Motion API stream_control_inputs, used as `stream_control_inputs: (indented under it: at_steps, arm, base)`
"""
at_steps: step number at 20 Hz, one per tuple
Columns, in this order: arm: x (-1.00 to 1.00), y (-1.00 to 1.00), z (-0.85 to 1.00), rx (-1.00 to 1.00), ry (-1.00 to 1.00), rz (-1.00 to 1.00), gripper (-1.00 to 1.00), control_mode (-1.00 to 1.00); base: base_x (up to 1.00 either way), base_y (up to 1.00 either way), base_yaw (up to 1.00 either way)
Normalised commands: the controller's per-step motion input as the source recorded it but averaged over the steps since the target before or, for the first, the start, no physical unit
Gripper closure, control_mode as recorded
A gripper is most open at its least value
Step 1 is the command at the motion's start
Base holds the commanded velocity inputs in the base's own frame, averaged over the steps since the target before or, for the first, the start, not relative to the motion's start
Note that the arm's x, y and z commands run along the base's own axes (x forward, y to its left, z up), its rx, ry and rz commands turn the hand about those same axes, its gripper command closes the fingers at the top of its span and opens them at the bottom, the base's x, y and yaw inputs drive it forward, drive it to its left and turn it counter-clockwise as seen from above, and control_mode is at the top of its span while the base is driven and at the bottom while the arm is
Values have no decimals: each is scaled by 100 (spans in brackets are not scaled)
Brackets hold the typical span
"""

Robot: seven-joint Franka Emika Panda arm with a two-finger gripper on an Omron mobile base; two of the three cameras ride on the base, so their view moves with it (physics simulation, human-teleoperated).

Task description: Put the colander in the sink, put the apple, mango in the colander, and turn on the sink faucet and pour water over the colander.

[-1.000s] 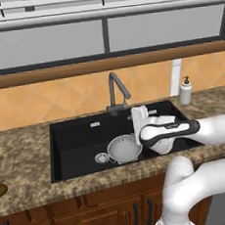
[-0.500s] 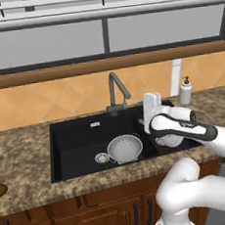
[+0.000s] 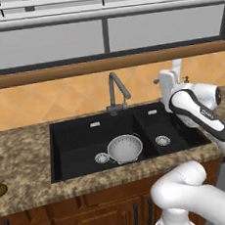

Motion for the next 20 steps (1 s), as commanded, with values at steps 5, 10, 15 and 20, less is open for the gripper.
stream_control_inputs:
  at_steps: [5,10,15,20]
  arm:
    - [-99,-7,42,-70,-24,21,-100,-100]
    - [-100,11,63,-67,-10,26,-100,-100]
    - [-100,30,39,-62,-8,18,-100,-100]
    - [-92,87,10,-28,-2,3,-100,-100]
  base:
    - [0,0,0]
    - [0,0,0]
    - [0,0,0]
    - [0,0,0]
